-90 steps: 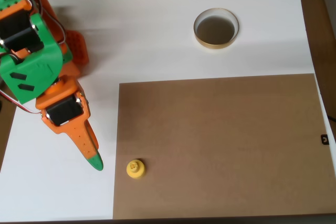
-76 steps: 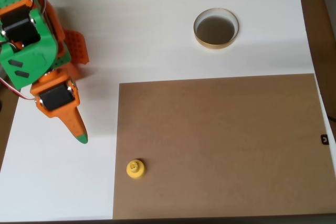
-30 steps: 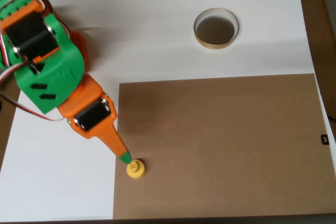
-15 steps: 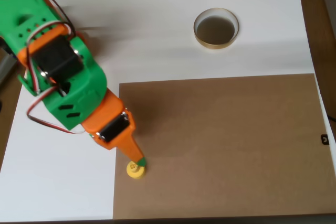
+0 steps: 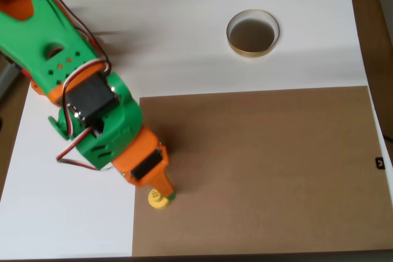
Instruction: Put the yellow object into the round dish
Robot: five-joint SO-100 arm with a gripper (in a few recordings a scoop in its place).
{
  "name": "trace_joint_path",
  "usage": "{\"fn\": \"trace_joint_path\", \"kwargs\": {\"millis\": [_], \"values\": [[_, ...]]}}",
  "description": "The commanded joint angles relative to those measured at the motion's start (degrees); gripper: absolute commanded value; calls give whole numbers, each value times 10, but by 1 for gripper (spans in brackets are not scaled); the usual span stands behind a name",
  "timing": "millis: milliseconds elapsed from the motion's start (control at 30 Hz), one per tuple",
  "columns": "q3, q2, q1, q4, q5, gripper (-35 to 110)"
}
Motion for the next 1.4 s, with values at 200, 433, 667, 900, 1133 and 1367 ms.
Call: {"fn": "trace_joint_path", "kwargs": {"millis": [200, 433, 667, 900, 1133, 1367], "values": [[-61, -49, 31, -12, -22, 22], [-89, -94, 44, -24, -29, 21], [-101, -125, 49, -39, -29, 17], [-118, -142, 48, -40, -26, 11], [-137, -144, 43, -29, -25, 2], [-140, -139, 42, -24, -25, 0]]}}
